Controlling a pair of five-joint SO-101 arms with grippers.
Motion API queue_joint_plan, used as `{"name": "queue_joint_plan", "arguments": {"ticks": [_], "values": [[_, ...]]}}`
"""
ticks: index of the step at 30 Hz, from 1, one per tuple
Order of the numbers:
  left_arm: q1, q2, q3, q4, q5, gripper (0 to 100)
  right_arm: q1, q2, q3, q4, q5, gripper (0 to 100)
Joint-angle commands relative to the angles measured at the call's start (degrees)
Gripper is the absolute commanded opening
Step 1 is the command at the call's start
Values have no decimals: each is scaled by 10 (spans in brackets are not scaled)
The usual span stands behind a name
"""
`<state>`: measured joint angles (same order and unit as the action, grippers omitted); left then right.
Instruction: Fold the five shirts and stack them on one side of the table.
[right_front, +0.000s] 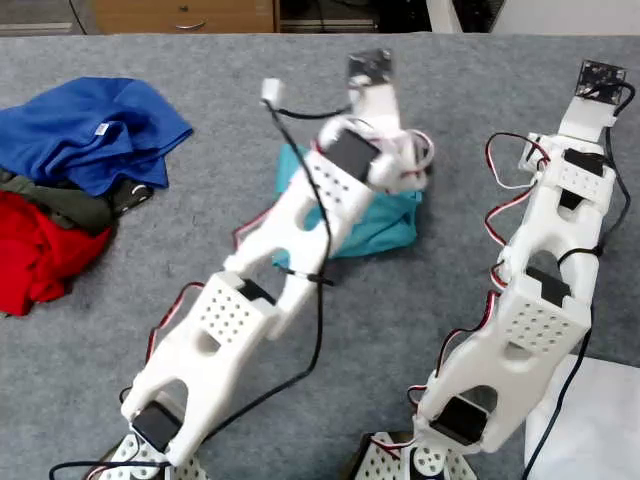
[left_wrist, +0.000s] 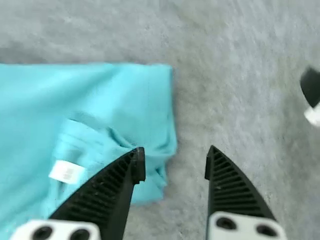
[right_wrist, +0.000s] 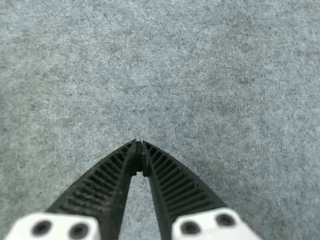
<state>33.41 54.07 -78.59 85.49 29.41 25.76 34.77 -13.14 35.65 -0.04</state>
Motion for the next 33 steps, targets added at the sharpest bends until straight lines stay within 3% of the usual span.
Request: {"name": "queue_joint_plan", "arguments": {"ticks": [1, 9, 28, 33], "values": [[-44, -2, -18, 11, 4, 196, 6, -2, -29, -8, -5, 8], [-55, 67, 5, -51, 6, 30, 6, -2, -29, -10, -5, 8], [18, 73, 4, 4, 7, 29, 6, -2, -29, -10, -5, 8], [53, 68, -41, 89, 7, 30, 13, -2, -33, -11, -5, 8]]}}
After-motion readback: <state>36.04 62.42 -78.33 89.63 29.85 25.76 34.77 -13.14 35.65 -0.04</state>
